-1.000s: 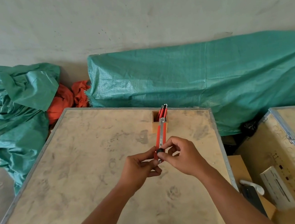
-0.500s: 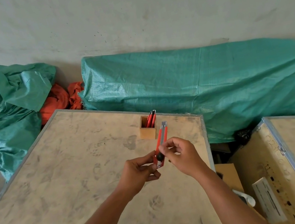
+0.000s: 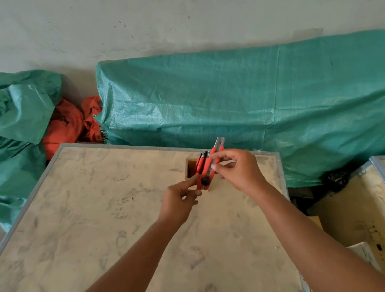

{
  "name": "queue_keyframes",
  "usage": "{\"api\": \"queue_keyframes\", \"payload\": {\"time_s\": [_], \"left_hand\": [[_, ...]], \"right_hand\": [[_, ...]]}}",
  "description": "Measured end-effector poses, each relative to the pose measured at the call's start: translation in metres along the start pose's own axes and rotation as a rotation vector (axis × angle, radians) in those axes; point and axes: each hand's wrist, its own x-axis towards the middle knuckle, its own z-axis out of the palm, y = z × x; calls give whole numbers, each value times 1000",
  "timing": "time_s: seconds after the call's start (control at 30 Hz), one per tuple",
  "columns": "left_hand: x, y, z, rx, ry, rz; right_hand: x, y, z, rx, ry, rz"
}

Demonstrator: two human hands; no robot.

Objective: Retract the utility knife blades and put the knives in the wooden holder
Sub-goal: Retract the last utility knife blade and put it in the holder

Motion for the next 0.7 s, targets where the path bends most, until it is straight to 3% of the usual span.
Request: {"api": "queue_keyframes", "payload": {"time_s": [0.3,0.43,0.57,0.7], "left_hand": [[80,-22,2,477,59,-71],[91,-30,6,415,17,-182],[94,-34,6,390,32,-161],[92,-34,6,397,30,-133]], "right_hand": [[39,42,54,-169,206,-14],[41,54,64,-208,226,-58],[44,58,70,-201,255,-57],[35,70,79,-347,156,-46]]}}
